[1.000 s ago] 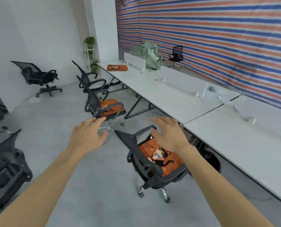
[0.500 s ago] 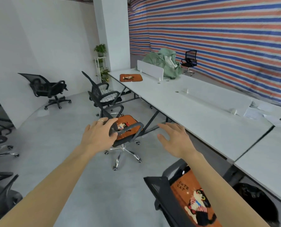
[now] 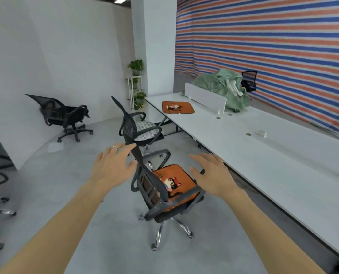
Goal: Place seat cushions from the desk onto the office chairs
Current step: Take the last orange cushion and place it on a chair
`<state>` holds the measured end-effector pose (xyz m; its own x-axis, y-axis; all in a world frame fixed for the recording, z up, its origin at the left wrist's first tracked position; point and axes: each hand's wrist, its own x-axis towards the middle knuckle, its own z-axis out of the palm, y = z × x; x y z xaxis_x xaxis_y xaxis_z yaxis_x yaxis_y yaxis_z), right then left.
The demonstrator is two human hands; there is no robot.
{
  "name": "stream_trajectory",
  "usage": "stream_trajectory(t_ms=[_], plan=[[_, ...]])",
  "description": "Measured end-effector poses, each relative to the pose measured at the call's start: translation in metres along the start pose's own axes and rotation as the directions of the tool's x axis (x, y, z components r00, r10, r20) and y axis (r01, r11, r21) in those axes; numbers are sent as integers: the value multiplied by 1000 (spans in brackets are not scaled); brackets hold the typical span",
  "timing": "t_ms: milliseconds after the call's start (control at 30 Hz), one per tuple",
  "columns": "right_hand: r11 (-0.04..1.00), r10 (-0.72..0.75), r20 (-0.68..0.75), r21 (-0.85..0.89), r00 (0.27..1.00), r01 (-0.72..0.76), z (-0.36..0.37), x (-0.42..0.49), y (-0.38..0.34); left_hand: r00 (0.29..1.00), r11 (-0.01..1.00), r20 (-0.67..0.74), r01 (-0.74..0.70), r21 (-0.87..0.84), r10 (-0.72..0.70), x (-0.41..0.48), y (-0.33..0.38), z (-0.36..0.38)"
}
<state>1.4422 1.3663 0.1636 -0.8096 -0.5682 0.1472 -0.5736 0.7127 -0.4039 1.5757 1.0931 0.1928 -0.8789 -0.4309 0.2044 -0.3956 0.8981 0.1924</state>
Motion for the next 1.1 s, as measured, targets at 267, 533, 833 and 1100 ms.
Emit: stream_trajectory(t_ms=[267, 533, 833, 1100], plan=[[992, 120, -14, 50, 993, -119, 69, 182, -59, 997, 998, 69, -44, 41, 41, 186, -141, 23], [985, 166, -53, 50, 985, -163, 122, 343, -88, 991, 993, 97, -99, 59, 93, 356, -229, 48], [960, 260, -44, 116, 964, -254, 209, 573, -71, 966, 965, 162, -225, 134, 203, 593, -293, 126], [926, 367, -22, 104, 930, -363, 240, 738, -76, 892, 898, 218, -426, 114, 396, 772, -311, 172]])
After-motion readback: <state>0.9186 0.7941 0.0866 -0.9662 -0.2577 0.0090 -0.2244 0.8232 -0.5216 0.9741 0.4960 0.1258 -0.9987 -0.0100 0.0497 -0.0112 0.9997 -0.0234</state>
